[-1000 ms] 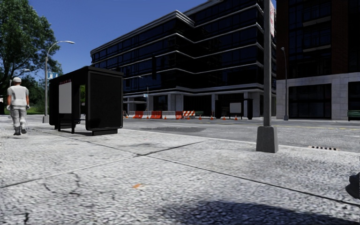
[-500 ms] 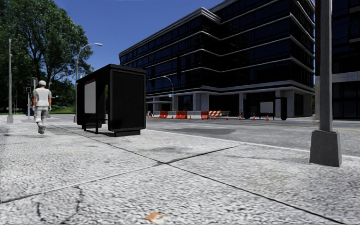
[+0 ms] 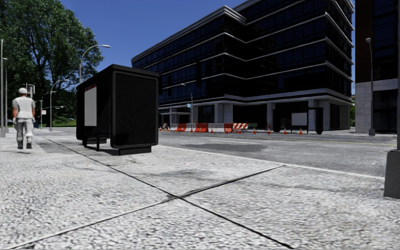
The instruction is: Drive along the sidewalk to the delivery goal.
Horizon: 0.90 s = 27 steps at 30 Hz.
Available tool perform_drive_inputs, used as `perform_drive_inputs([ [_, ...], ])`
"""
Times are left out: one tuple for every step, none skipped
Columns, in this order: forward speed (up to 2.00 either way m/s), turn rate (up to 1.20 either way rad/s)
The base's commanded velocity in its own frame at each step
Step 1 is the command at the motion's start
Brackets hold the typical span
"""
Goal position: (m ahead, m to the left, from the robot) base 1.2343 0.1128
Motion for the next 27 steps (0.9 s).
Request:
perform_drive_inputs([
  [1.24, 0.00],
  [1.24, 0.00],
  [1.24, 0.00],
  [1.25, 0.00],
  [1.25, 0.00],
  [1.27, 0.00],
  [1.31, 0.00],
  [1.33, 0.00],
  [1.35, 0.00],
  [1.35, 0.00],
  [1.35, 0.00],
  [1.35, 0.00],
  [1.36, 0.00],
  [1.36, 0.00],
  [1.36, 0.00],
  [1.36, 0.00],
  [1.34, 0.00],
  [1.29, 0.00],
  [1.29, 0.00],
  [1.28, 0.00],
  [1.17, 0.00],
  [0.92, 0.00],
  [0.86, 0.00],
  [0.86, 0.00],
  [0.84, 0.00],
  [0.83, 0.00],
  [0.69, 0.00],
])
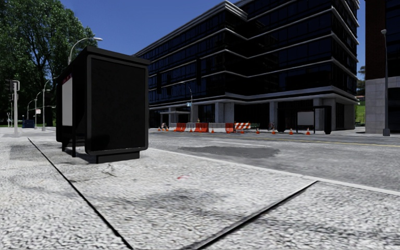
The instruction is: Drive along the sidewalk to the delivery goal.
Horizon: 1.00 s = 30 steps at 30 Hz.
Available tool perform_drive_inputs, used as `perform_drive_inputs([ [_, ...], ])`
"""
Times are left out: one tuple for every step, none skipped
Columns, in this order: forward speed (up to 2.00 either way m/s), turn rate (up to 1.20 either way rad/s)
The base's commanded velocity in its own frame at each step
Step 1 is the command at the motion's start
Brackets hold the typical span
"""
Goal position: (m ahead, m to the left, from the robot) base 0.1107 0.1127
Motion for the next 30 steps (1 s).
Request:
perform_drive_inputs([
  [0.00, 0.00],
  [0.00, 0.00],
  [0.00, 0.00],
  [0.00, 0.00],
  [0.00, 0.00],
  [0.00, 0.00],
  [0.00, 0.00],
  [0.00, 0.00],
  [0.00, 0.00],
  [0.00, 0.00],
  [0.00, 0.00],
  [0.00, 0.00],
  [0.00, 0.00],
  [0.00, 0.00],
  [0.00, 0.00],
  [0.00, 0.00],
  [0.00, 0.00],
  [0.00, 0.00],
  [0.00, 0.00],
  [0.00, 0.00],
  [0.00, 0.00],
  [0.00, 0.00],
  [0.00, 0.00],
  [0.00, 0.00],
  [0.00, 0.00],
  [0.00, 0.00],
  [0.00, 0.00],
  [0.00, 0.00],
  [0.00, 0.00],
  [0.00, 0.00],
])
